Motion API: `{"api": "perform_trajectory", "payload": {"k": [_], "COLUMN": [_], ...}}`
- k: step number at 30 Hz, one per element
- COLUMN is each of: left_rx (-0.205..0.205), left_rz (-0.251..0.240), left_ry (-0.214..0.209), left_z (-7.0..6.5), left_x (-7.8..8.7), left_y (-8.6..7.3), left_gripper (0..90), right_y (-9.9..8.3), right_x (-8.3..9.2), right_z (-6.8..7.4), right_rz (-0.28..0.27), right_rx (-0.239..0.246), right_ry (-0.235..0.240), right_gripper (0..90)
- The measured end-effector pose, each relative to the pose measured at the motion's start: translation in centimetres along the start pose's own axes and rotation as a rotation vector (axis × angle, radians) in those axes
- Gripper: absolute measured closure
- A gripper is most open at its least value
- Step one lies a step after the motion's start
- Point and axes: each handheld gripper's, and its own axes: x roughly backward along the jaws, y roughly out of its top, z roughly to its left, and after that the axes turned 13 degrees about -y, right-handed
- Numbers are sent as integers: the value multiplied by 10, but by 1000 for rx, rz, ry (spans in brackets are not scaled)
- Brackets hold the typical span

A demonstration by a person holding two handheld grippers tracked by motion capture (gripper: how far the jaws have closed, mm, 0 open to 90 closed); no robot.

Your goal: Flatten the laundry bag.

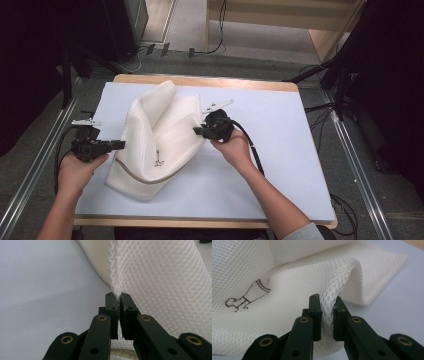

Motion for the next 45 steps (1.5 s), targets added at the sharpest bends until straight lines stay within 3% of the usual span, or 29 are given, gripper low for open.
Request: {"api": "perform_trajectory", "payload": {"k": [9, 17, 25, 30, 35, 45], "left_rx": [4, 0, -12, -6, -12, 35], "left_rz": [-6, 1, 22, 29, 43, 23], "left_ry": [-8, -19, -23, -48, -38, -17], "left_z": [0, -3, -4, -2, 0, 20], "left_x": [-7, -20, -34, -43, -51, -55], "left_y": [4, 10, 19, 24, 29, 35], "left_gripper": [872, 872, 874, 875, 874, 873], "right_y": [-18, -36, -53, -61, -68, -62], "right_x": [32, 53, 73, 88, 88, 59], "right_z": [-37, -55, -71, -80, -84, -94], "right_rz": [-34, -52, -74, -96, -89, -82], "right_rx": [-64, -82, -139, -172, -189, -213], "right_ry": [-62, -123, -174, -206, -218, -211], "right_gripper": [824, 820, 820, 819, 816, 812]}}
